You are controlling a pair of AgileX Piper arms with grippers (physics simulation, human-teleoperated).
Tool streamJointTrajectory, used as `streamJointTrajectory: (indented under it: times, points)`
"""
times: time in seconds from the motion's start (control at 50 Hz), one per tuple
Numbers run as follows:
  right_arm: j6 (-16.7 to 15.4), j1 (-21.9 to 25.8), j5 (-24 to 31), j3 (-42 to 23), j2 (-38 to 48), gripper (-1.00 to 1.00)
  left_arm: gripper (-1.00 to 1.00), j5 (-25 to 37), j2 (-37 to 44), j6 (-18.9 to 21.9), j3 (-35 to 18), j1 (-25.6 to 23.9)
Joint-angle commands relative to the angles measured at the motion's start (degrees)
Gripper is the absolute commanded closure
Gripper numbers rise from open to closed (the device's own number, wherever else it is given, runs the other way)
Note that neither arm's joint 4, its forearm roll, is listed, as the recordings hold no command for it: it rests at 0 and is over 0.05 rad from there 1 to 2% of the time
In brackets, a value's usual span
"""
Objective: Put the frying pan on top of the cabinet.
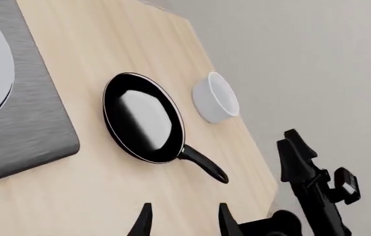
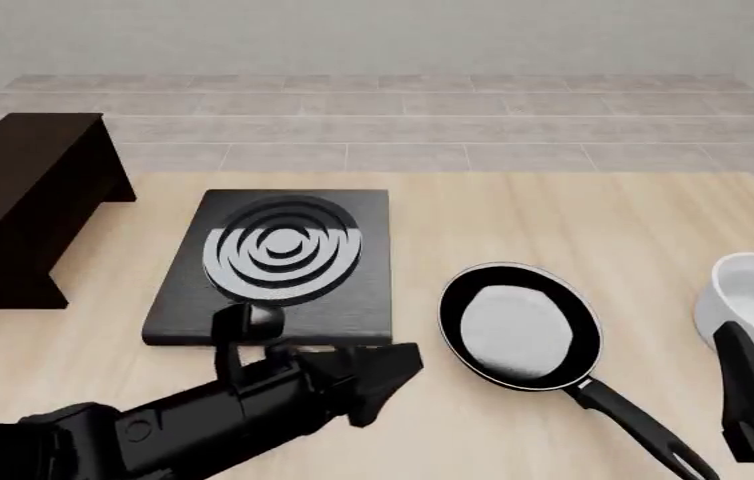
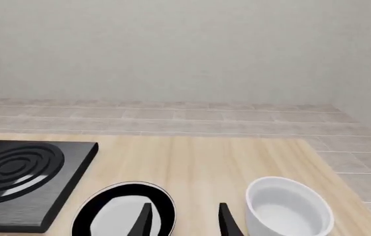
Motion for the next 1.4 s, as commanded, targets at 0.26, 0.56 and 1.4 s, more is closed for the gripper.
streamJointTrajectory:
  times: [0.26, 0.56, 1.4]
  points:
    - [0.5, -0.2, -0.1, 0.1, -0.2, -1.0, -1.0, -9.6, 16.2, -7.2, -5.1, -4.9]
    - [1.0, -0.4, -0.2, 0.1, 0.0, -1.0, -1.0, -12.6, 22.4, -9.3, -8.1, -6.9]
    - [1.4, -0.8, -0.8, 0.1, 0.6, -1.0, -1.0, -12.7, 33.4, -12.9, -17.5, -10.6]
